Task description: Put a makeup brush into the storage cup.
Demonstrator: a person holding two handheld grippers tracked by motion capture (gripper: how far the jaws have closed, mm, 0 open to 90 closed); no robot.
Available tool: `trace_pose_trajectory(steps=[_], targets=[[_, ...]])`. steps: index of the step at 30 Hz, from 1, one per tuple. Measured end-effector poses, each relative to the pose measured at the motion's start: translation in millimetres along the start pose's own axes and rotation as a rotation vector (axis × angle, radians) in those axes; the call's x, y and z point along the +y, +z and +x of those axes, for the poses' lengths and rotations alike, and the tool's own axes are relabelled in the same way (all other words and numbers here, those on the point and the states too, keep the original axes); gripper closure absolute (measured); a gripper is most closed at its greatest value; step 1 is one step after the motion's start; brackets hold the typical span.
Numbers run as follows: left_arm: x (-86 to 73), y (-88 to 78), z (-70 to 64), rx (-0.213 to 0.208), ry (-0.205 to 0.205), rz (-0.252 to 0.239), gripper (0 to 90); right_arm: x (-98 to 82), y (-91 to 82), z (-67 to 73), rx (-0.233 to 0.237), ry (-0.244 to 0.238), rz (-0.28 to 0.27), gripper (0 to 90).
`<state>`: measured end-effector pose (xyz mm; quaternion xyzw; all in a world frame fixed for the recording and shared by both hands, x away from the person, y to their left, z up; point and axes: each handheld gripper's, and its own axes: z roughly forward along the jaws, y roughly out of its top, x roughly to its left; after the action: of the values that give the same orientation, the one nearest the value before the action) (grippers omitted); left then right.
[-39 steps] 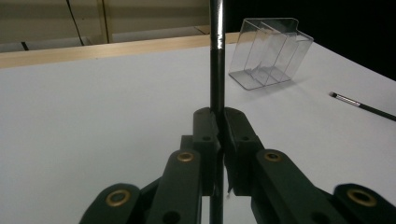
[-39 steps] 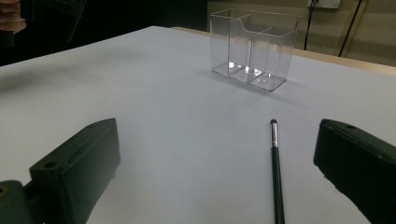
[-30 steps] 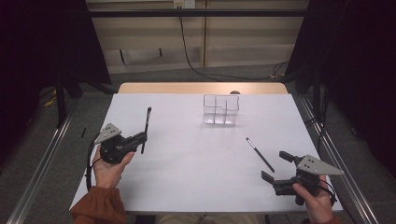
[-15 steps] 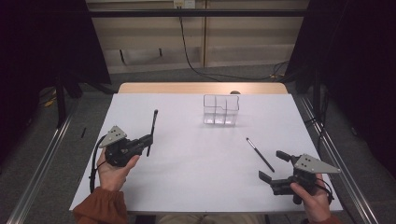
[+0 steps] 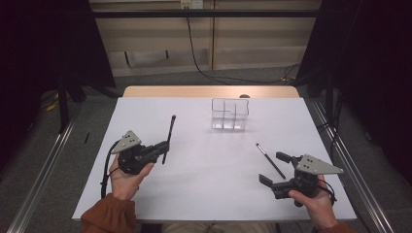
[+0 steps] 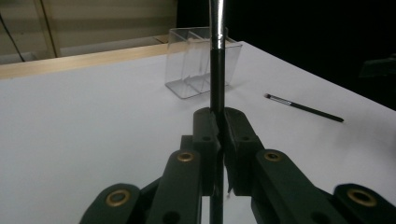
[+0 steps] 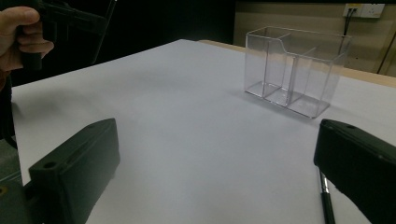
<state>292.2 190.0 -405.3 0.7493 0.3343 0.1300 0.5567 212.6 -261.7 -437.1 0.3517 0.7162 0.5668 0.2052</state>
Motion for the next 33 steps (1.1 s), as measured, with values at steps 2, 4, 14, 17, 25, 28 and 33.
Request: trace_pose_trajectory(steps=[2, 4, 14, 17, 25, 28, 33], targets=[[0.4, 1.8, -2.1, -0.011, -0.003, -0.003, 84.3, 2.1, 6.0, 1.0, 0.011, 0.01, 0.003, 0.0], [-0.3, 4.1, -3.1, -0.008, -0.005, 0.0, 84.3, 3.1, 7.4, 1.3, 0.018, 0.012, 0.002, 0.5], [5.2, 19.4, -20.3, -0.069, 0.003, -0.001, 84.3, 27.3, 29.7, 7.8, 0.084, 0.034, -0.012, 0.0], [5.9, 23.2, -23.0, -0.075, 0.005, 0.002, 84.3, 32.4, 35.4, 9.9, 0.103, 0.031, -0.015, 0.2], [11.0, 40.3, -29.0, -0.097, 0.015, 0.012, 84.3, 49.9, 54.2, 17.1, 0.15, -0.008, -0.056, 7.2], [13.3, 46.1, -32.7, -0.109, 0.022, 0.009, 84.4, 54.5, 58.6, 18.5, 0.155, -0.018, -0.056, 7.2], [19.2, 58.1, -37.5, -0.132, 0.042, 0.03, 84.3, 59.4, 67.1, 19.3, 0.169, -0.015, -0.057, 7.9]])
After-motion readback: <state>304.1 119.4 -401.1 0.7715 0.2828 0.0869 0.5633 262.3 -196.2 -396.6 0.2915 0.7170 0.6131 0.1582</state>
